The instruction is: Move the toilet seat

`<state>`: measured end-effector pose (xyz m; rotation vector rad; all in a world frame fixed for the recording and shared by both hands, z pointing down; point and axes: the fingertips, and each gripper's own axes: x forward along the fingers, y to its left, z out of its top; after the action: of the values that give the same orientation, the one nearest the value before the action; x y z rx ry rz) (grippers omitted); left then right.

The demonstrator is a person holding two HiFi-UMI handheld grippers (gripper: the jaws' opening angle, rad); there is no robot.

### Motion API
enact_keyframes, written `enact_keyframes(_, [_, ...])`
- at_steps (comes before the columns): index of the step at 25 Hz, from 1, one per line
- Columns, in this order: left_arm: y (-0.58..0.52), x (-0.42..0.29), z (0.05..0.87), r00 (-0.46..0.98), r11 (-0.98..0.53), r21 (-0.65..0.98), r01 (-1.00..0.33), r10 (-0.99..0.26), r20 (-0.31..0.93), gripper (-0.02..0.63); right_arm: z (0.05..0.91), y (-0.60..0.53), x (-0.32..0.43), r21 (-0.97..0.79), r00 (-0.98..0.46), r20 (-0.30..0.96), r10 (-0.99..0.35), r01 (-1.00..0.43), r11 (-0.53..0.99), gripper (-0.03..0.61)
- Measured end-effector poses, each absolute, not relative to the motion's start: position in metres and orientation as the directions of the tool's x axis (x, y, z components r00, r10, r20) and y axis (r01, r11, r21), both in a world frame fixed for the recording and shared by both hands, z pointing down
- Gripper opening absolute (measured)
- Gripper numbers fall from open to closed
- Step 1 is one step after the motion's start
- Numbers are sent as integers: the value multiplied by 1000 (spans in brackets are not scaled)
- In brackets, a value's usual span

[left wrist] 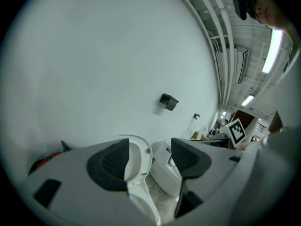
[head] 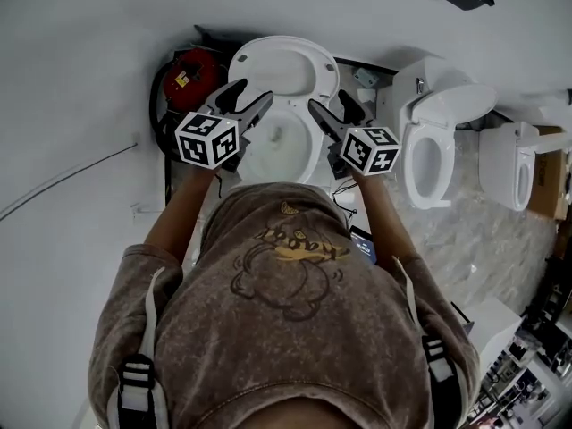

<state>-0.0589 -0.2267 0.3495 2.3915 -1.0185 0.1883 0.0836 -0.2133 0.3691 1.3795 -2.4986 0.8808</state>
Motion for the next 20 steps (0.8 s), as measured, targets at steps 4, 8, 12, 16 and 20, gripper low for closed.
enact_keyframes(4, [-207, -67, 330, 699, -600, 364, -713, -649, 299, 276, 351, -194, 82, -365, -562, 377, -736, -821, 439, 364])
enact_keyframes(8, [-190, -75, 321, 691, -598, 353, -720, -668, 277, 276, 332, -175, 82, -306, -566, 323, -758, -821, 482, 364])
enact_keyframes(12, [-182, -79, 320, 680, -587, 353, -728, -685, 262, 273, 317, -164, 81, -271, -574, 267, -774, -816, 511, 310])
enact_keyframes(16, [-176, -79, 313, 679, -598, 338, -726, -699, 222, 205, 310, -158, 88, -234, -537, 241, -809, -841, 488, 167])
enact_keyframes(20, [-173, -82, 304, 681, -610, 329, -722, -710, 179, 107, 309, -154, 91, -210, -516, 230, -825, -854, 476, 60])
